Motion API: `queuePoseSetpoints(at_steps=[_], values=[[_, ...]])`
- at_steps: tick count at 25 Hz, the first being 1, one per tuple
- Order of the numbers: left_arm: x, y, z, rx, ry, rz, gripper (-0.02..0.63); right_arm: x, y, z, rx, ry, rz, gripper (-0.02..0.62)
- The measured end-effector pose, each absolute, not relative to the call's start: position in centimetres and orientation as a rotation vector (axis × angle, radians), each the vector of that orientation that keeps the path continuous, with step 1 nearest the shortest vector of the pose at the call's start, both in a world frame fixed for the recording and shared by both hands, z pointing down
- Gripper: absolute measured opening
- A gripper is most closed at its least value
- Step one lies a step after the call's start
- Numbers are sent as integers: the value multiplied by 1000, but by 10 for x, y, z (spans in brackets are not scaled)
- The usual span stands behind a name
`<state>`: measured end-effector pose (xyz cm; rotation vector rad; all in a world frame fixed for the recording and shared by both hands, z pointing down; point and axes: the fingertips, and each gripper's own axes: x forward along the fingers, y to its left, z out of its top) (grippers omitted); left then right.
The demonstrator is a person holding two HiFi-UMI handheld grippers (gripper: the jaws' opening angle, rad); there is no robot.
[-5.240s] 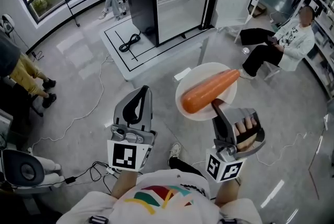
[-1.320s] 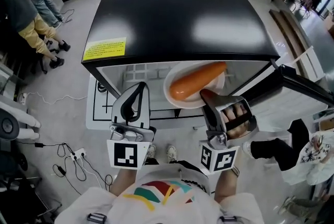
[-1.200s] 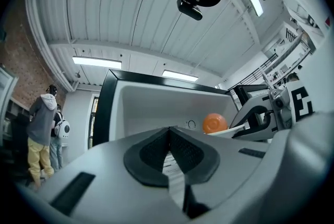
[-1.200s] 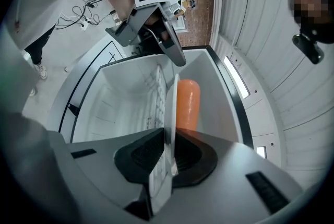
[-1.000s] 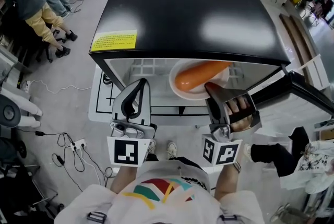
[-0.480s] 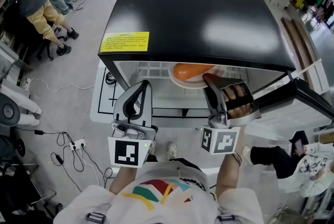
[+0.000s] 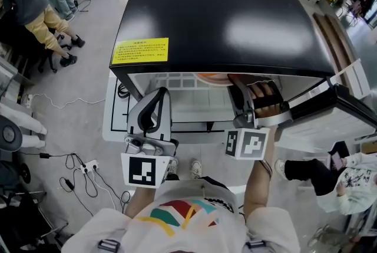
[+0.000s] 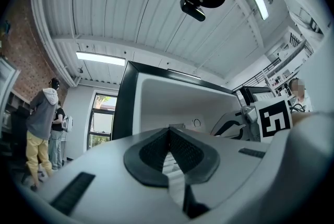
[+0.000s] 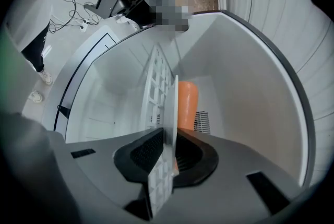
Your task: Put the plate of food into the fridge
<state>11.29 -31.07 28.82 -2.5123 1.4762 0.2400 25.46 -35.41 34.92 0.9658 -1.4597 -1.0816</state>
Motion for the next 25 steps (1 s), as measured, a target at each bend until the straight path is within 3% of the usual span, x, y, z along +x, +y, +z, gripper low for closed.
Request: queuePoseSetpoints(at_steps=[14, 25], values=[[132, -311, 292, -2580, 1390, 233, 8, 251, -370, 355, 822, -1486, -1044, 49], [152, -309, 294, -2623, 1349, 247, 8, 240, -372, 351, 830, -1770, -794, 57]])
